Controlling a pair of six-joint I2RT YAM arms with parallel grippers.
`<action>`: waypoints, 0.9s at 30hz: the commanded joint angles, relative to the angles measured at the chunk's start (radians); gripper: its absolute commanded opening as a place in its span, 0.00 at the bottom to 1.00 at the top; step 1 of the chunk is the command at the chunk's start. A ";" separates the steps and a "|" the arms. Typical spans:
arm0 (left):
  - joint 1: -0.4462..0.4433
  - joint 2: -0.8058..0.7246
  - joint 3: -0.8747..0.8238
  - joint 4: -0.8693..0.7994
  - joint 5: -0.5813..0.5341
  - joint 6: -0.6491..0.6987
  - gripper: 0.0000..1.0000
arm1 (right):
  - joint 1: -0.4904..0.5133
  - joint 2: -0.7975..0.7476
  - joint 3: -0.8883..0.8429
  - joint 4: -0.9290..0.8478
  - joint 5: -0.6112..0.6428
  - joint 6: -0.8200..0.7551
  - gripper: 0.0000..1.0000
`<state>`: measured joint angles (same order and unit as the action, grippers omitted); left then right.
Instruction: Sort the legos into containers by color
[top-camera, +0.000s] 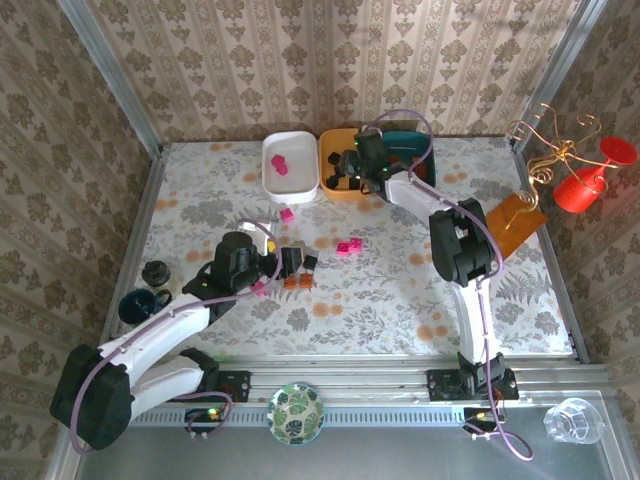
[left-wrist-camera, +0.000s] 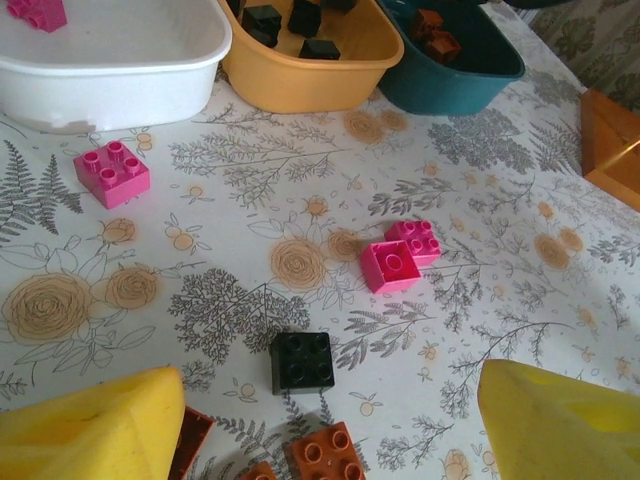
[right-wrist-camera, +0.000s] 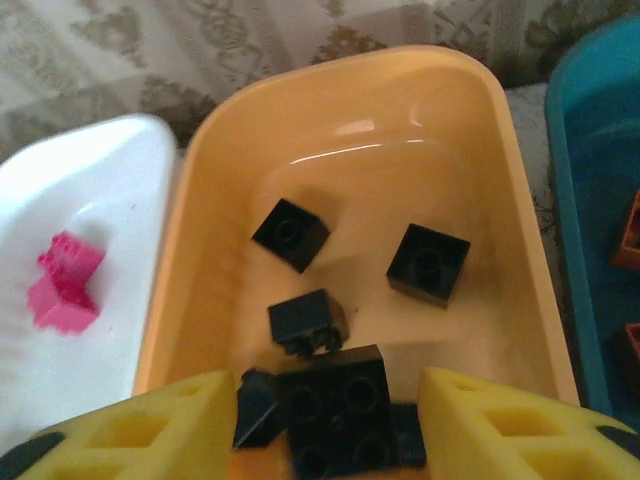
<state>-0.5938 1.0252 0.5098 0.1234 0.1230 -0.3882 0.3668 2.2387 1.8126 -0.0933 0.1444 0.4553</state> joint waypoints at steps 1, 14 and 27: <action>0.008 -0.006 0.000 -0.075 -0.016 0.032 0.80 | -0.017 -0.004 0.056 -0.090 -0.105 0.034 0.66; 0.058 0.182 0.071 -0.143 -0.057 -0.014 0.79 | 0.062 -0.639 -0.590 -0.007 -0.260 -0.058 0.76; 0.105 0.712 0.435 -0.093 -0.212 0.066 0.76 | 0.247 -0.973 -1.102 0.185 -0.130 -0.213 0.90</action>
<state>-0.5022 1.6806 0.8803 0.0170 -0.0124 -0.3607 0.5865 1.3190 0.7471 -0.0242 -0.0227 0.3099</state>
